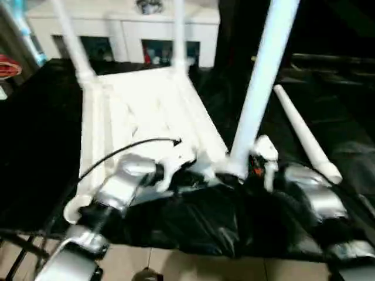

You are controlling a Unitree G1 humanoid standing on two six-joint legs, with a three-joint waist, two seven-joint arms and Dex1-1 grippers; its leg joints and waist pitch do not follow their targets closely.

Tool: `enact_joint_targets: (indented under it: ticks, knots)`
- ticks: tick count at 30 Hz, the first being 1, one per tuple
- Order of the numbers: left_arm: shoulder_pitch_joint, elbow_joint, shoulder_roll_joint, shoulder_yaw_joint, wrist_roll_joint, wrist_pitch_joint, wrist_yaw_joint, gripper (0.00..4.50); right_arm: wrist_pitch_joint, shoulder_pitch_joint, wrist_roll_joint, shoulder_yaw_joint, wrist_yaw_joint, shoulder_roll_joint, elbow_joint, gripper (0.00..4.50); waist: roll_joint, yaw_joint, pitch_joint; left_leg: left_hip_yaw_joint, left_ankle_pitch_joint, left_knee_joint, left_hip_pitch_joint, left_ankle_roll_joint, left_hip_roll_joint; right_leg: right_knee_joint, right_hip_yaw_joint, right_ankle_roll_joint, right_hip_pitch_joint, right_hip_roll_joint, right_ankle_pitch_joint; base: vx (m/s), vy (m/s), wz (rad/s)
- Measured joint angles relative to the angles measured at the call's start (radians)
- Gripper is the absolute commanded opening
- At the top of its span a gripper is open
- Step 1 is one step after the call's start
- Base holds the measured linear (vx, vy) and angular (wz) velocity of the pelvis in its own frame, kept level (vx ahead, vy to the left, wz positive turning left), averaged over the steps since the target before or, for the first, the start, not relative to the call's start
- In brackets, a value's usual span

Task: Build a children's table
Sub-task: Rotate leg to tighten

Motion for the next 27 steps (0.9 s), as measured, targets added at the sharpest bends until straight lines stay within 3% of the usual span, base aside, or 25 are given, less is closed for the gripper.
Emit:
enact_joint_targets:
  ticks: [3,5,6,9,19,21,24,27]
  knots:
    - [0.008,-0.011,0.023,-0.006,-0.007,-0.002,-0.050,0.00,0.027,0.018,0.015,0.012,0.054,-0.015,-0.035,3.51,0.000,0.010,0.000,0.000,0.000,0.000,0.000,0.000,0.000,0.000,0.000,0.001,0.000,0.000,-0.001,0.000,0.000,0.00]
    - [0.009,-0.014,0.028,-0.007,-0.009,-0.005,-0.063,0.00,0.038,0.018,0.019,0.013,0.069,-0.018,-0.041,3.51,0.000,0.012,0.000,0.000,0.000,0.000,0.000,0.000,0.000,0.000,0.000,0.005,0.000,0.000,-0.003,0.000,0.000,0.00]
    - [0.009,-0.016,0.031,-0.008,-0.010,-0.006,-0.069,0.00,0.049,0.019,0.021,0.013,0.073,-0.019,-0.048,3.22,0.000,0.012,0.000,0.000,0.000,0.000,0.000,0.000,0.000,0.000,0.000,0.005,0.000,0.000,-0.003,0.000,0.000,0.00]
    - [0.012,-0.028,0.044,-0.014,-0.019,-0.005,-0.092,0.00,0.081,0.028,0.028,0.020,0.089,-0.031,-0.081,3.01,0.000,0.014,0.000,0.000,0.000,0.000,0.000,0.000,0.000,0.000,0.000,0.005,0.001,0.000,-0.003,0.000,0.000,0.00]
    - [0.014,-0.042,0.049,-0.014,-0.018,0.000,-0.105,0.00,0.107,0.039,0.031,0.019,0.096,-0.028,-0.112,2.78,0.000,0.015,0.000,0.000,0.000,0.000,0.000,0.000,0.000,0.000,0.000,0.006,0.001,0.000,-0.003,0.000,0.000,0.00]
    - [0.014,-0.028,0.040,-0.010,-0.012,0.000,-0.063,0.00,0.091,0.027,0.022,0.007,0.033,0.002,-0.072,2.78,0.000,0.009,0.000,0.000,0.000,0.000,0.001,0.000,0.000,0.001,0.000,0.006,0.001,0.000,-0.003,0.000,0.000,0.00]
    - [-0.018,0.039,-0.013,0.021,0.026,-0.001,0.068,0.00,0.066,-0.039,-0.018,-0.032,-0.191,0.076,0.046,2.77,-0.001,-0.023,0.000,0.000,0.000,0.000,0.002,0.000,0.000,0.000,0.000,0.005,0.000,0.000,-0.003,0.000,0.000,0.00]
    - [-0.049,0.091,-0.072,0.027,0.052,0.003,0.180,0.00,0.061,-0.089,-0.033,-0.058,-0.346,0.123,0.124,2.77,-0.001,-0.038,0.000,-0.001,0.000,0.000,0.003,0.000,0.000,-0.001,0.000,0.006,0.001,0.000,-0.003,0.000,0.000,0.00]
